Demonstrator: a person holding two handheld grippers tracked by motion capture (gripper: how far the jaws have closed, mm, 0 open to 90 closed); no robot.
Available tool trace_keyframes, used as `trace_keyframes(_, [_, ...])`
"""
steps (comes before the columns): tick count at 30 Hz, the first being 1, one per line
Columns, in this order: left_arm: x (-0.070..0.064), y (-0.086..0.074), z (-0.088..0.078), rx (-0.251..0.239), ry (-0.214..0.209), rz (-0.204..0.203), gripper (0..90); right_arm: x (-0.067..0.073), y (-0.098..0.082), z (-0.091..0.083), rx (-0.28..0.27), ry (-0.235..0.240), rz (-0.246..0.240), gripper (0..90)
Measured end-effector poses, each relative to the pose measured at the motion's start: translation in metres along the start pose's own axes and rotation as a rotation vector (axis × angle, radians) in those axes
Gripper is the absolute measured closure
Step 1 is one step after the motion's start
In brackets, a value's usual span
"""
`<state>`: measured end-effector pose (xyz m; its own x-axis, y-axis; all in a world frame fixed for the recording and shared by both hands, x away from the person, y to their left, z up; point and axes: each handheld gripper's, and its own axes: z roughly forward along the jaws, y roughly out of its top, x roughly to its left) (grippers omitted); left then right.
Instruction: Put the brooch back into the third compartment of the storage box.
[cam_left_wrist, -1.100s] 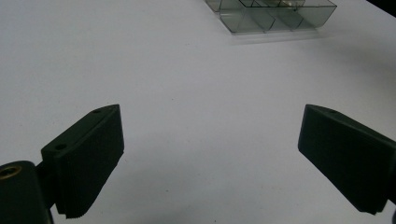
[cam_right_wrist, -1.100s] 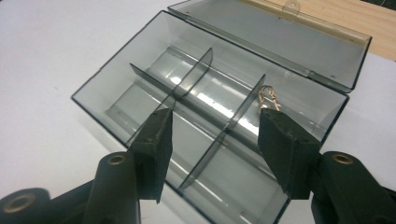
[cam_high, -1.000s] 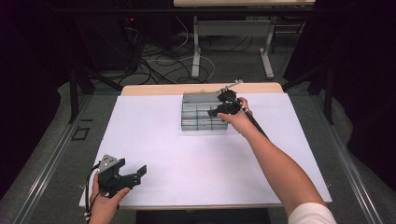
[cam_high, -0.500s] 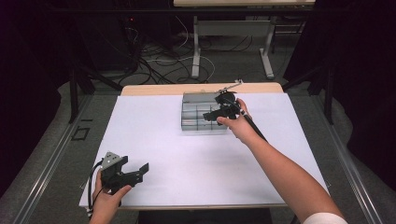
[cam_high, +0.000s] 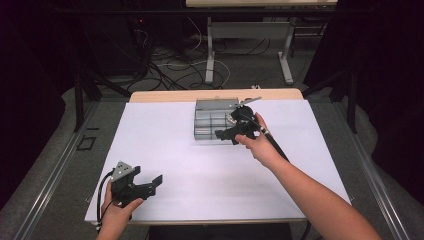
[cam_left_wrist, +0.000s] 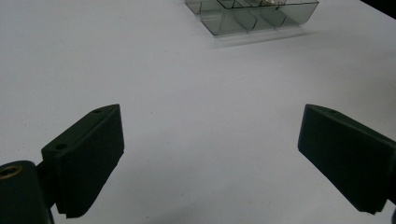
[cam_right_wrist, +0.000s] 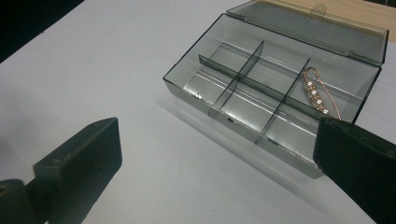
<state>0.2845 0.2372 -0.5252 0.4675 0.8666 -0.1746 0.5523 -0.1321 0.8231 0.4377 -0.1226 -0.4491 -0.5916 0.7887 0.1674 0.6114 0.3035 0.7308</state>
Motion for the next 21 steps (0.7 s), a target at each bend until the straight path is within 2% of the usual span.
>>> trace_keyframes(1, [0.000,0.000,0.000,0.001,0.000,0.002,7.0,0.001,-0.002,-0.003,0.012,-0.001,-0.003,0.1])
trace_keyframes(8, [-0.002,0.000,0.001,0.002,0.002,0.007,7.0,0.004,-0.019,-0.019,-0.015,0.023,0.000,0.0])
trace_keyframes(21, [-0.001,-0.001,-0.001,0.001,0.004,0.000,7.0,0.005,-0.066,-0.041,-0.044,0.038,0.015,0.0])
